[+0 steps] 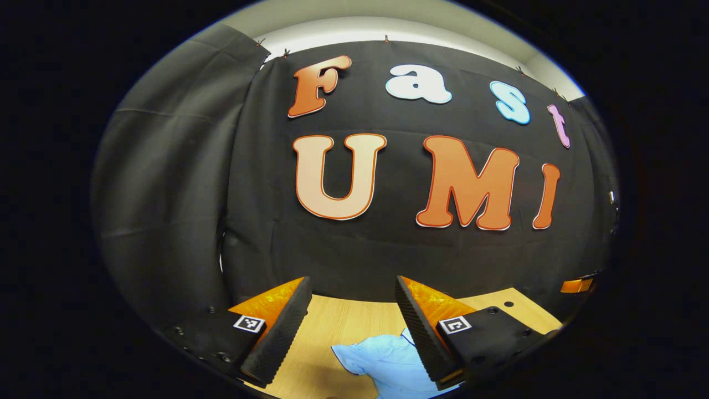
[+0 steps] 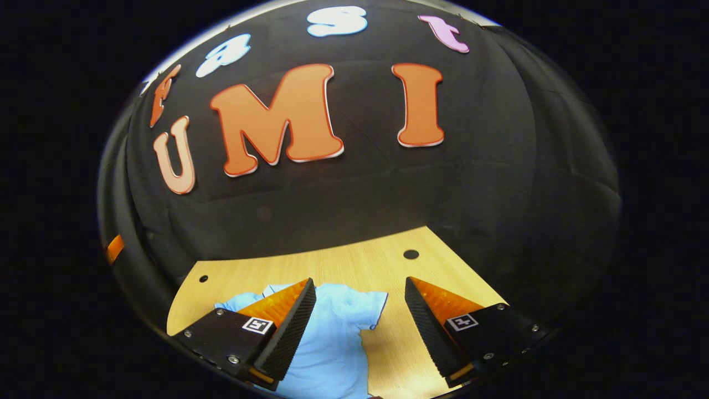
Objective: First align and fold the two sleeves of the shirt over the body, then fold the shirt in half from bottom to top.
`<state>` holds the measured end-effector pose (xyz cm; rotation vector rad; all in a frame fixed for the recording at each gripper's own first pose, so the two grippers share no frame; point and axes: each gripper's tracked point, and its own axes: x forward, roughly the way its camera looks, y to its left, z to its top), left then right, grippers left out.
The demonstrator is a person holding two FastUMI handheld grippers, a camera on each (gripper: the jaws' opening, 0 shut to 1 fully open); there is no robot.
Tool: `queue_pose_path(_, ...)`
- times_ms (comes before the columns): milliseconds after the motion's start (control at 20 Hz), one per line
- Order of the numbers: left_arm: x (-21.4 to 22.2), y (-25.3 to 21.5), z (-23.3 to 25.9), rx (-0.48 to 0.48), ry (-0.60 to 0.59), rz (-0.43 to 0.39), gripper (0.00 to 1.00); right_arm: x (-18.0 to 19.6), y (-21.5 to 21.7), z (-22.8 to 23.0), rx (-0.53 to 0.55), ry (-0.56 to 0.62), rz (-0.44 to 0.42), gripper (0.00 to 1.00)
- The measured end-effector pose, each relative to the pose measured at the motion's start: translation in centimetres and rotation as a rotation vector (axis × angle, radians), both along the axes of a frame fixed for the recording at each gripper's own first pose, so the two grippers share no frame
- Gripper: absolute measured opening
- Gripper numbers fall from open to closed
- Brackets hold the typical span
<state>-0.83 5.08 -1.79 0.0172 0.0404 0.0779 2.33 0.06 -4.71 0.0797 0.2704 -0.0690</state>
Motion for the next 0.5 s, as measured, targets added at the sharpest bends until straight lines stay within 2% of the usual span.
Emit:
queue_pose_path(200, -0.1, 0.2, -0.2, 0.004, 0.0, 0.004, 0.98, 3.1, -0.6, -2.8, -0.037, 0.158, 0.023, 0.98)
queue_pose_path(500, 0.0, 1.7, -0.7, 0.009, 0.013, 0.042, 0.98, 9.5, -3.4, -9.5, -0.037, 0.39, -0.023, 0.98)
